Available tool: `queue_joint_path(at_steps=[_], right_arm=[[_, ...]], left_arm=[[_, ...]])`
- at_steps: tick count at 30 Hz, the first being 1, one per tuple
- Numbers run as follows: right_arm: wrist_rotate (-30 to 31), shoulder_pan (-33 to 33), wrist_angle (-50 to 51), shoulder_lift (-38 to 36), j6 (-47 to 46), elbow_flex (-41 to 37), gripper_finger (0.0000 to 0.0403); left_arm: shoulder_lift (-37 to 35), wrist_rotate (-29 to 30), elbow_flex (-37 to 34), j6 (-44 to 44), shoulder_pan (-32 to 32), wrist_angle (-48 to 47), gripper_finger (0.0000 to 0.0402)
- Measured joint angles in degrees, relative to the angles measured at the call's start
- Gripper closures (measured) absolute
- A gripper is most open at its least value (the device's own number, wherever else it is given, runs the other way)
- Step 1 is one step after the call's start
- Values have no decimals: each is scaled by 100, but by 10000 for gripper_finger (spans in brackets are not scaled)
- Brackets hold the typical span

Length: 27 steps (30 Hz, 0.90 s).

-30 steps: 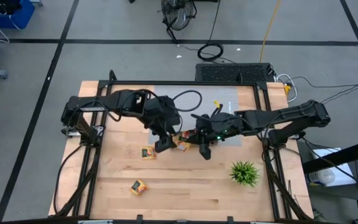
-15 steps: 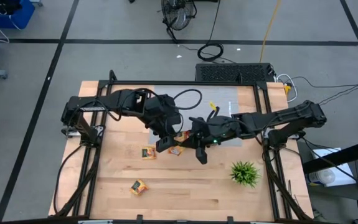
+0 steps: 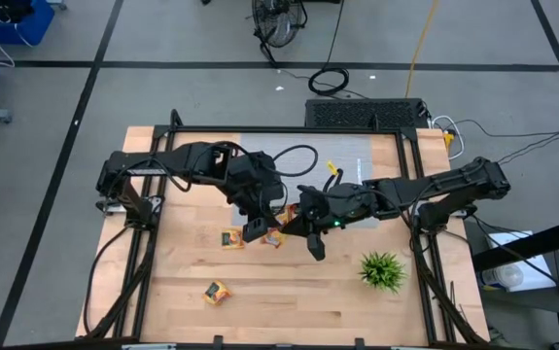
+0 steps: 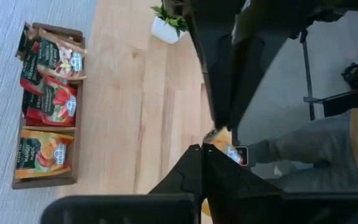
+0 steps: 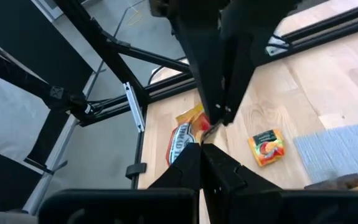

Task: Pick & Place Tea
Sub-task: Put the yellow tea bag into the left section of the wooden organizer

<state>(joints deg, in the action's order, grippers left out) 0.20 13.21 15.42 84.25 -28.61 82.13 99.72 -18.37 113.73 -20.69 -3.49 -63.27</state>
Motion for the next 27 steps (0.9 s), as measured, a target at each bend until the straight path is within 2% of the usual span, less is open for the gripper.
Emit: queue_joint_path(at_steps=[8,12,14,17,21,24,27], right_arm=[[-26,0,-38,-37,154,0,397],[5,2,390,-375,408,-3,349],[281,11,801,-643,394,0,311],[886,44,1331,-1033,418,-2,248],[1438,91,1853,-1563,530,-2,179],[1505,133,2118,-1855,530,-2,150],[1668,188,2150,-2122,515,-149,137]], left_arm=[[0,43,0,149,-51,0,398],[0,157,0,173,-72,-48,399],[-2,348,0,149,-94,-52,399],[-1,942,0,184,-164,-99,400],[0,2178,0,367,-352,-186,400],[0,2881,-100,404,-464,-34,400],[-6,3060,-491,449,-481,182,401]])
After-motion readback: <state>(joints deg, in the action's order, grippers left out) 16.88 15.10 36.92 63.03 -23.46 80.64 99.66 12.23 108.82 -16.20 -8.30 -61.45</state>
